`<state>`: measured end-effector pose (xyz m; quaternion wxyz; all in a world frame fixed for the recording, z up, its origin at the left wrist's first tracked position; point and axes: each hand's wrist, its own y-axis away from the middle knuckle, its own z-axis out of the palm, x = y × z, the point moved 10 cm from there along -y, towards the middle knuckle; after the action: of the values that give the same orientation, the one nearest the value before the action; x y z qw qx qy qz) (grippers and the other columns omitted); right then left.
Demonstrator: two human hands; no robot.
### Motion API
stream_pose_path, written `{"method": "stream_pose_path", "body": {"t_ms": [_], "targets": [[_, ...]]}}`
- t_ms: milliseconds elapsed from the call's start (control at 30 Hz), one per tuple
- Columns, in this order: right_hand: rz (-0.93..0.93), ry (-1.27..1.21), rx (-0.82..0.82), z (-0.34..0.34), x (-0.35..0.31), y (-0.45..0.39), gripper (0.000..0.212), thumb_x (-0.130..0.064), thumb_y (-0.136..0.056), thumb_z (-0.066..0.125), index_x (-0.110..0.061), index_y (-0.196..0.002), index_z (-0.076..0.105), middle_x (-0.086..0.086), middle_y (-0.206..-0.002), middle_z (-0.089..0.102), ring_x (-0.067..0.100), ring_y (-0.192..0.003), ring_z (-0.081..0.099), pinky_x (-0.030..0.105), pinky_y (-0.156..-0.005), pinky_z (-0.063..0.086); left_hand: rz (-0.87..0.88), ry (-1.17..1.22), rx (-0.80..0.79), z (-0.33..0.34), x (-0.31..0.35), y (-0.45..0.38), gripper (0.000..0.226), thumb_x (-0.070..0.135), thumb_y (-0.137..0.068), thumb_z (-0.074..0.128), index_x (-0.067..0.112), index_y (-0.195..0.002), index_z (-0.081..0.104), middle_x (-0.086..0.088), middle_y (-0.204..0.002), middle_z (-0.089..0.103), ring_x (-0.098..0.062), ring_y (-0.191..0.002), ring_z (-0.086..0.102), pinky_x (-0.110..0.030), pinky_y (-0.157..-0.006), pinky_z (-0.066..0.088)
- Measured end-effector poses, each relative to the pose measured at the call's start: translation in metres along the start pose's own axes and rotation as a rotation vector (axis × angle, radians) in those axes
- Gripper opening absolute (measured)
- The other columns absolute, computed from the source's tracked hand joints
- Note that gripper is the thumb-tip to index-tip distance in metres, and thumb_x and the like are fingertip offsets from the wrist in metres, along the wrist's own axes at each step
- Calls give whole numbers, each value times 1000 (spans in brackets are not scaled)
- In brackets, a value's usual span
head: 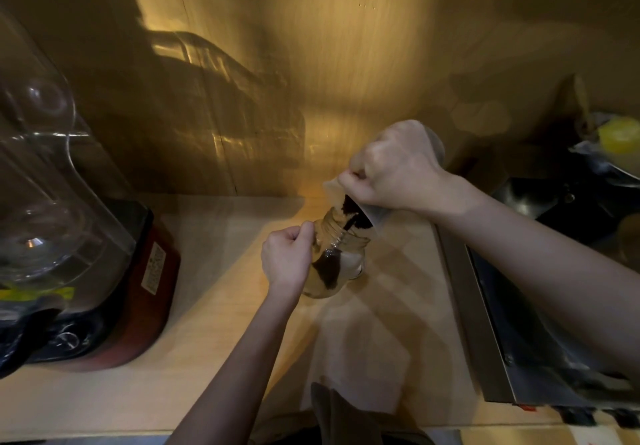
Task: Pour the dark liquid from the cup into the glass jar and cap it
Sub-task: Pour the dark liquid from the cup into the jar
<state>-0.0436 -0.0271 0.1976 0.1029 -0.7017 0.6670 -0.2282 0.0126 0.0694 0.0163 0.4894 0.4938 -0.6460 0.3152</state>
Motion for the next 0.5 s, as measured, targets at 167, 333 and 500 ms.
{"method": "stream_pose_path", "body": {"t_ms": [167, 333, 500], "targets": [[-41, -24, 117, -10, -3, 3, 35, -11, -65, 68, -6, -33, 54, 7, -29, 47, 24, -27, 45, 24, -33, 41, -19, 18, 10, -1, -2, -1, 43, 26, -79, 51, 18, -39, 37, -2, -45, 30, -16, -45, 28, -32, -50, 25], [-63, -14, 183, -13, -3, 6, 34, -11, -64, 65, -8, -32, 53, 5, -28, 46, 22, -26, 44, 23, -33, 42, -13, 25, -5, 0, 0, -1, 38, 28, -80, 50, 14, -45, 42, -11, -52, 35, -20, -50, 32, -32, -53, 27], [-101, -18, 188, -14, -3, 5, 37, -10, -64, 67, -9, -31, 50, 3, -27, 42, 19, -25, 39, 21, -34, 38, -20, 41, -10, 2, -1, -2, 37, 26, -80, 50, 13, -46, 44, -11, -52, 36, -22, -51, 33, -32, -55, 30]]}}
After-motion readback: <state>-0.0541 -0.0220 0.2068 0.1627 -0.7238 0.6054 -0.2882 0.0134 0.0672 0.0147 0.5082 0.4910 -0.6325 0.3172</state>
